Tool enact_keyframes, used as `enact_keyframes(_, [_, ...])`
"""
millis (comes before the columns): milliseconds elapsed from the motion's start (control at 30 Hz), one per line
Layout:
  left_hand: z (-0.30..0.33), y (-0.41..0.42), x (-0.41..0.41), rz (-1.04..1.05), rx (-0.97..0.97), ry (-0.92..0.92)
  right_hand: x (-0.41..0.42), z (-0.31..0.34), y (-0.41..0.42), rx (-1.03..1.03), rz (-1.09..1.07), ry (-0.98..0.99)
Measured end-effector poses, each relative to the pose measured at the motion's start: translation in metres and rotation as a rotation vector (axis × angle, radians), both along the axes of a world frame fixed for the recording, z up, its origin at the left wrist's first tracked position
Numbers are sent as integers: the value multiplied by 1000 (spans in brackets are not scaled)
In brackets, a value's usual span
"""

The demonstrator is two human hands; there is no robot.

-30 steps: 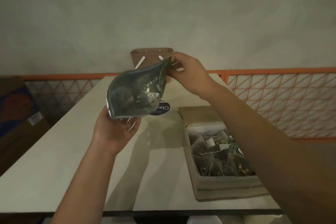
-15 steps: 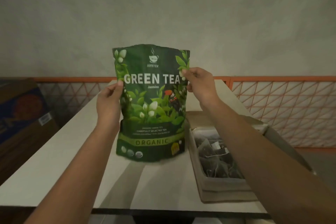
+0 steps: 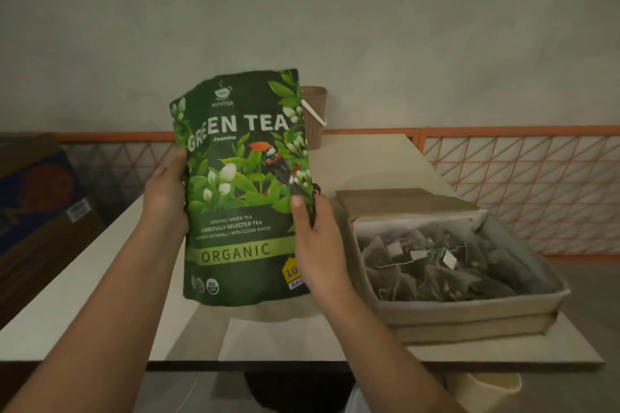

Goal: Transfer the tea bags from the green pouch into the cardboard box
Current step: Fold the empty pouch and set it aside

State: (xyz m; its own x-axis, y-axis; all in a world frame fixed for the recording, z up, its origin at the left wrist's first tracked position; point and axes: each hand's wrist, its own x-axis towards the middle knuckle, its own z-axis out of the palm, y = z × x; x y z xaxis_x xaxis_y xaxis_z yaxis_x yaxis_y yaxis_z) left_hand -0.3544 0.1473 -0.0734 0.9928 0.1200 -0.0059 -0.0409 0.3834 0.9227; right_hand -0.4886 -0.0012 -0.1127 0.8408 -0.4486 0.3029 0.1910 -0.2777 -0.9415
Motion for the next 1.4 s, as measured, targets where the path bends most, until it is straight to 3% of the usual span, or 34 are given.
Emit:
enact_keyframes(167, [-5,20,2,57,61,90,13,-24,4,15,-115,-21])
enact_keyframes(300, [-10,36,3,52,188,-6,29,-29,3,113,-105,-50])
enact_keyframes(467, [-40,37,-24,-97,514,-20,47,-28,-5,319,-130,-51])
enact_keyframes(733, [-71,46,-32,296,650,-134,44,-53,18,262,-55,29])
enact_keyframes(967, [-79,45,-37,412,905,-177,46,-59,17,107,-228,-60])
enact_keyframes(1100, [-79,45,-32,379,859,-198,54,-59,10,-24,-280,-64])
enact_keyframes(1233, [-79,47,-27,310,708,-237,64,-55,-3,-88,-175,62])
enact_keyframes(1400, [-77,64,-30,82,779,-197,79,-36,-14,100,24,-6])
